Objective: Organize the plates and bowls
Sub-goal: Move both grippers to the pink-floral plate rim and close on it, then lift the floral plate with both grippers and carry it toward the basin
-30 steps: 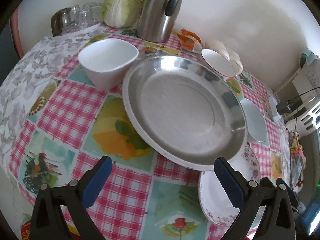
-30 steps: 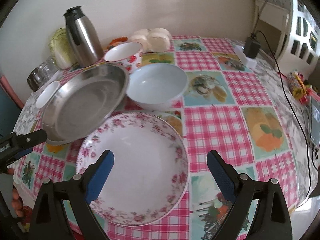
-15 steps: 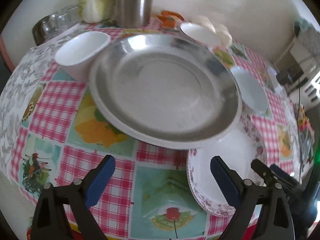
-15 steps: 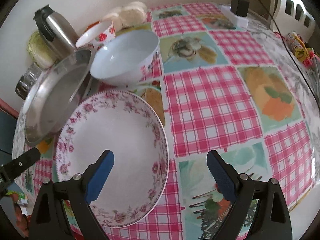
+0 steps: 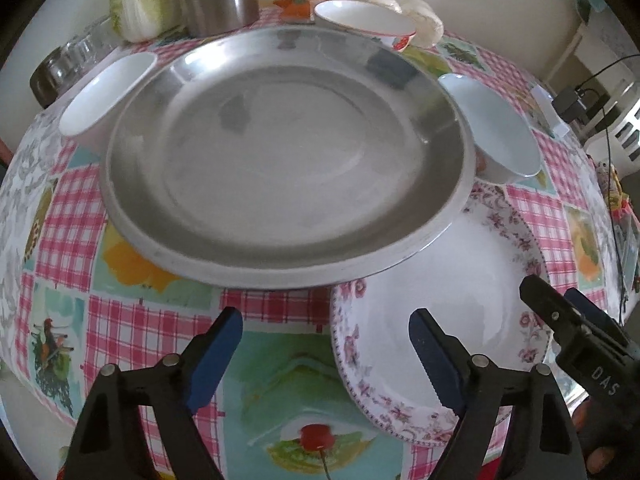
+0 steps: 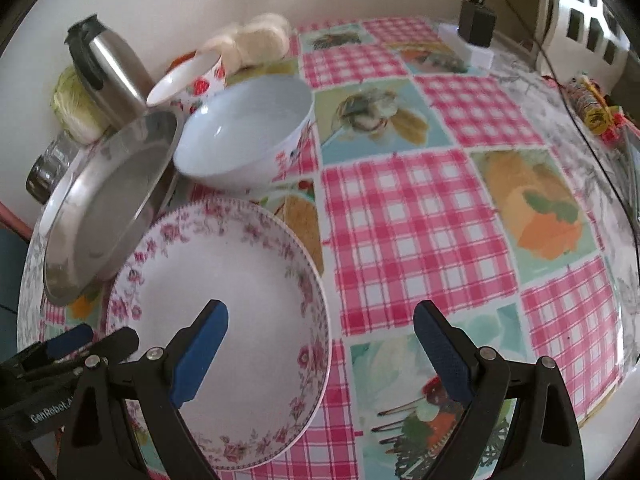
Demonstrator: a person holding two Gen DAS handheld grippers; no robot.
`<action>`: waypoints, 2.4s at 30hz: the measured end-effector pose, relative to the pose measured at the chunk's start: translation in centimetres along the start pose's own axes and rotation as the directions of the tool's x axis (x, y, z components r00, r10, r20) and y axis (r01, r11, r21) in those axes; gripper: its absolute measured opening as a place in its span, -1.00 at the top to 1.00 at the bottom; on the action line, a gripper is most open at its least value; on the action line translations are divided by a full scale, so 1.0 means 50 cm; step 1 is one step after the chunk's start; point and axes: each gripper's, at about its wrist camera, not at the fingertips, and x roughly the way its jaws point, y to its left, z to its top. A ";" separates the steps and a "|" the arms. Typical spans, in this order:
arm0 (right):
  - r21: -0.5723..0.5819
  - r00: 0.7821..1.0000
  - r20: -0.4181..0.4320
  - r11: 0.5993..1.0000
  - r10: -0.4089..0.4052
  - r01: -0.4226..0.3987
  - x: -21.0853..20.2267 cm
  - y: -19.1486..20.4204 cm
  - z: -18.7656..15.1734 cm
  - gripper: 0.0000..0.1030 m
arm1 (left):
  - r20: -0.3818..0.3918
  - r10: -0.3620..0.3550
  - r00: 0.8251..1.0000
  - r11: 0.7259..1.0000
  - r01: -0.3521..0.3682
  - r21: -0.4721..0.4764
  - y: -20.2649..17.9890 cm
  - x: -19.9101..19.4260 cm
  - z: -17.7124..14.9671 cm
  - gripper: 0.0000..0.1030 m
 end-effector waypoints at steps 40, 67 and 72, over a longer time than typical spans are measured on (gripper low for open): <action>0.093 0.987 -0.073 0.986 0.143 -0.136 0.029 -0.039 -0.012 0.69 | -0.069 -0.115 0.991 0.993 0.113 -0.032 -0.013 0.057 0.010 0.47; 0.230 0.975 -0.023 0.951 0.220 -0.209 -0.010 -0.152 -0.025 0.76 | -0.052 -0.223 0.973 0.975 0.223 0.003 -0.046 0.050 0.001 0.65; 0.214 0.978 0.004 0.955 0.210 -0.206 -0.033 -0.157 -0.024 0.76 | -0.036 -0.228 0.973 0.973 0.229 0.031 -0.063 0.037 0.008 0.65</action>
